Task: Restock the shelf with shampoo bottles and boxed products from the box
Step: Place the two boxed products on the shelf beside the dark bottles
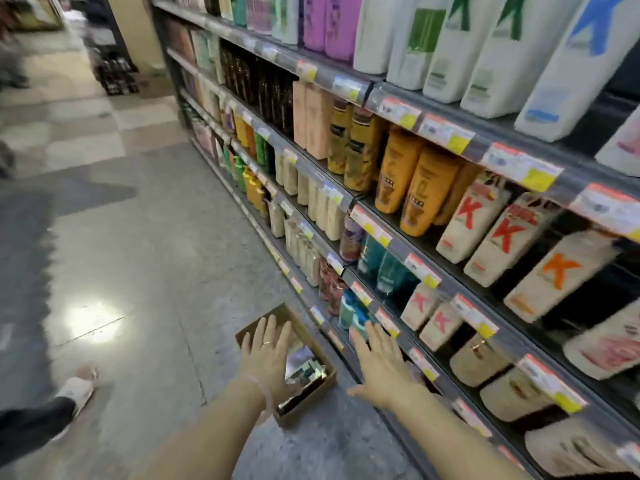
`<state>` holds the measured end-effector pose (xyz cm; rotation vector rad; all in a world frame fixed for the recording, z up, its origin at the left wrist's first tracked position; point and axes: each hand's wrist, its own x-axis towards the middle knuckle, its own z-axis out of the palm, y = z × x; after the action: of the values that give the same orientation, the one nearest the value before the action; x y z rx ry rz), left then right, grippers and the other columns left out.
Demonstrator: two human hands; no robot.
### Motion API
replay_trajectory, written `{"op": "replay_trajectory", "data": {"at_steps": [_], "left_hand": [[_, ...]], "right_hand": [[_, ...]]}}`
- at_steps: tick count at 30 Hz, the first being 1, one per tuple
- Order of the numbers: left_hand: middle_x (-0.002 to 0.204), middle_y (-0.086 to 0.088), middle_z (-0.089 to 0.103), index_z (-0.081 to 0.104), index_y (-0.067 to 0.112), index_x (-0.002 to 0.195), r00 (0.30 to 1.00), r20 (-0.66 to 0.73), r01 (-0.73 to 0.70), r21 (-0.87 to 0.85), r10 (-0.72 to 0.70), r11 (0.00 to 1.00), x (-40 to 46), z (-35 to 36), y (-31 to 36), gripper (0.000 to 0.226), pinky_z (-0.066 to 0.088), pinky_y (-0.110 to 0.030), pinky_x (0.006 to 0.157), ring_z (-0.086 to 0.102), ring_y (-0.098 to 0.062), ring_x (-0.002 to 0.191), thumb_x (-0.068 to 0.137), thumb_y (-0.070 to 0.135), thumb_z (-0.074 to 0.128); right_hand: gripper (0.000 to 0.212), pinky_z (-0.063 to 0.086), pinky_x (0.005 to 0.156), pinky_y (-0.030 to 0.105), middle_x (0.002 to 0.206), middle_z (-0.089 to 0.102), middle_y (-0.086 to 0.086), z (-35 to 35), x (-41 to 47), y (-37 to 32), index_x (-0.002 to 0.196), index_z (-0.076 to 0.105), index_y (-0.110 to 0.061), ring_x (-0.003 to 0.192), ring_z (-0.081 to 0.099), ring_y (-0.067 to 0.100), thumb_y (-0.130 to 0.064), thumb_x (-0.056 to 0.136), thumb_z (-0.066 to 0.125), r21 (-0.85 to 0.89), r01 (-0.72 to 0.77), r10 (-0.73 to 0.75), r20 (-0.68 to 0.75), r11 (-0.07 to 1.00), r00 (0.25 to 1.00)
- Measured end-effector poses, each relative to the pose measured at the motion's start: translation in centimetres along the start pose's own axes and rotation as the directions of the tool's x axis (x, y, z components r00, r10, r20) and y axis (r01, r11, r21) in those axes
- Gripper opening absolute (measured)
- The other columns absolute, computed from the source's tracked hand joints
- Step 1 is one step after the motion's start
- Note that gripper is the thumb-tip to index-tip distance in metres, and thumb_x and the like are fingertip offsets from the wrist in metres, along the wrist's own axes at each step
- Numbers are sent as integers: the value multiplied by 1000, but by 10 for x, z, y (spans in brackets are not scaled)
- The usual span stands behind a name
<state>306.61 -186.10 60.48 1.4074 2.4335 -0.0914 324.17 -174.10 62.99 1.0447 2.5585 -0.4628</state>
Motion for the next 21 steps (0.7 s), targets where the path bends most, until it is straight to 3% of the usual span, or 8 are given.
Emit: {"op": "replay_trajectory", "data": {"at_steps": [13, 21], "left_hand": [[156, -11, -14, -11, 17, 147, 976, 182, 129, -58, -116, 990, 123, -17, -52, 111, 0, -44, 118, -14, -30, 143, 74, 60, 61], [156, -13, -13, -9, 17, 147, 951, 310, 22, -14, -16, 1000, 231, -13, -94, 107, 2, -43, 117, -11, -30, 144, 77, 54, 62]], "right_hand": [[102, -3, 117, 46, 155, -19, 16, -15, 193, -30, 148, -12, -18, 143, -17, 32, -44, 83, 63, -8, 120, -118, 138, 993, 983], [102, 4, 117, 46, 157, -14, 12, -4, 274, -9, 149, -8, -22, 145, -10, 32, -46, 82, 64, 151, -124, 93, 196, 981, 976]]}}
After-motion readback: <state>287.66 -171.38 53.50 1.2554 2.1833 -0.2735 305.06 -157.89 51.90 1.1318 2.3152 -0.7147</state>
